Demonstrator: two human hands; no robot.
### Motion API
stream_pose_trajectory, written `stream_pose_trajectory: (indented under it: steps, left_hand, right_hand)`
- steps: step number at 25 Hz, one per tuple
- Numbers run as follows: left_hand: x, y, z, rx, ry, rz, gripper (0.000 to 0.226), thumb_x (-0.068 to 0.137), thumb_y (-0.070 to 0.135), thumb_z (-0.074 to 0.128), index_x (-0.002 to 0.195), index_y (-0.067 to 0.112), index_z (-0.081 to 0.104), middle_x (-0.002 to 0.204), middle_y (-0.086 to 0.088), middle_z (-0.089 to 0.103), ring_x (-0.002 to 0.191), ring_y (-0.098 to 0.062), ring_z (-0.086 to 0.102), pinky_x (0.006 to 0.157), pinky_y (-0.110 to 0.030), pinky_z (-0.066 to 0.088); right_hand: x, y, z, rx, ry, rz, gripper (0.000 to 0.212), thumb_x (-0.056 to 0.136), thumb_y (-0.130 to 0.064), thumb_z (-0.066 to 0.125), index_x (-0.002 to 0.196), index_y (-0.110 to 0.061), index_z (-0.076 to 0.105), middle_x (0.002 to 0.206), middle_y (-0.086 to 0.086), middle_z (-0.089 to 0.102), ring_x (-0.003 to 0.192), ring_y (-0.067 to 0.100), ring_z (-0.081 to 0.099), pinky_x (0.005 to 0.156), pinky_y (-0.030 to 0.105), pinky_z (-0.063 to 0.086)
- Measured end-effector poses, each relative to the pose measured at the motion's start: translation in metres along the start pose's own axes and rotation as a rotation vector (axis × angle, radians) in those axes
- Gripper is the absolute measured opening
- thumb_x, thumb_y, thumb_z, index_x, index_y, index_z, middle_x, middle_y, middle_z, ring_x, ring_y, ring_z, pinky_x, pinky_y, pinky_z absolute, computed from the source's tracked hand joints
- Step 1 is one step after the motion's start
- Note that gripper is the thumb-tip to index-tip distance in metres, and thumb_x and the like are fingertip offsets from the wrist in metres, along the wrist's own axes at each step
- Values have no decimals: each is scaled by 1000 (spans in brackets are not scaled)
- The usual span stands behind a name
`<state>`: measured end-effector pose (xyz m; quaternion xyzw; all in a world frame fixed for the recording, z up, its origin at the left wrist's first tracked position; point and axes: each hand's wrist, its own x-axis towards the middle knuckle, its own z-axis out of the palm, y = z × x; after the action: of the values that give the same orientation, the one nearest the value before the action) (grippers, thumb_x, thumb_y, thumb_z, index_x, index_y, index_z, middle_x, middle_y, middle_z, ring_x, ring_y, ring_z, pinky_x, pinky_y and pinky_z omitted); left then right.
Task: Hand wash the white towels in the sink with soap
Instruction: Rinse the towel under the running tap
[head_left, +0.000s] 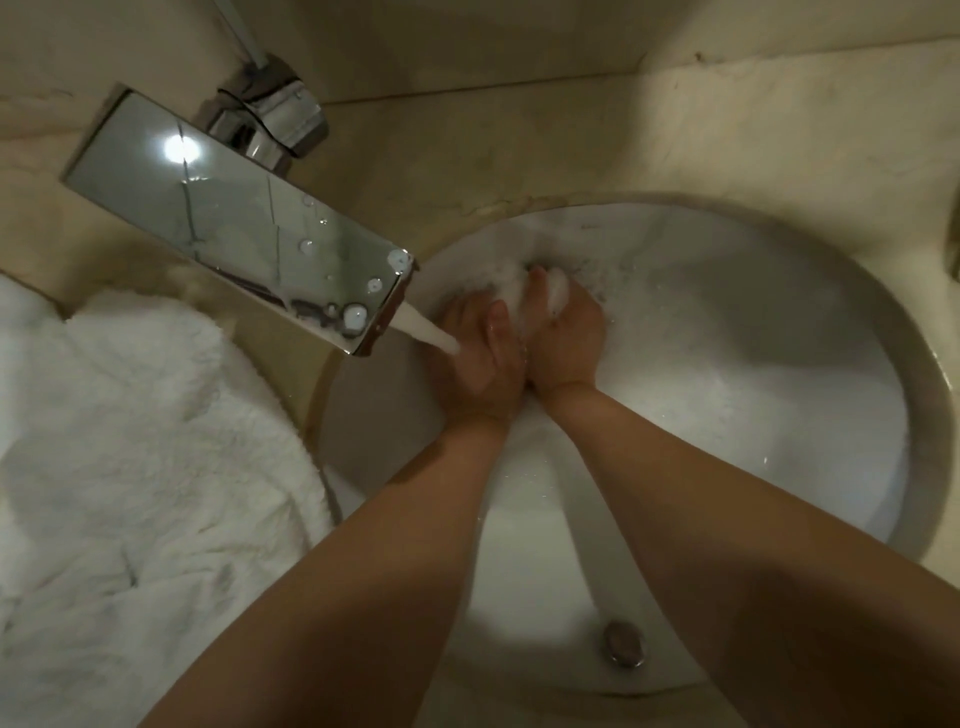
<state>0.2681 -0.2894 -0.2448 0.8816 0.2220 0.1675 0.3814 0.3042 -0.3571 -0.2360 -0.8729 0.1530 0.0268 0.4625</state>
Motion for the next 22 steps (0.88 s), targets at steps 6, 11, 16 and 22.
stream_pose_trajectory:
  steps: [6, 11, 16, 22]
  left_hand:
    - [3, 10, -8, -100, -83, -95, 52, 96, 37, 27, 83, 2, 63, 87, -16, 65, 83, -31, 61, 79, -43, 48]
    - [-3, 22, -24, -248, -68, -312, 64, 87, 66, 39, 89, 10, 69, 93, -8, 69, 95, -24, 64, 90, -38, 49]
    - [-2, 47, -53, -474, -203, -622, 31, 90, 54, 64, 70, 30, 59, 68, 25, 66, 73, 16, 59, 73, -6, 42]
    - [9, 49, -74, -504, -4, -479, 43, 89, 61, 54, 82, 22, 70, 79, 7, 74, 84, -9, 70, 82, -34, 56]
  right_hand:
    - [-8, -4, -10, -52, -19, -12, 37, 101, -29, 43, 82, -9, 67, 79, 8, 68, 73, 18, 59, 67, 31, 40]
    - [-23, -18, -20, 160, 52, -54, 29, 94, -25, 45, 68, -14, 51, 67, 4, 55, 66, 20, 52, 64, 37, 42]
    - [-34, -33, -35, 362, 27, -30, 30, 98, -21, 45, 68, -27, 48, 68, -6, 53, 64, 7, 49, 63, 26, 41]
    - [-33, -55, -43, 387, -89, -105, 19, 89, -25, 41, 77, -25, 57, 78, -3, 60, 76, 12, 56, 70, 34, 47]
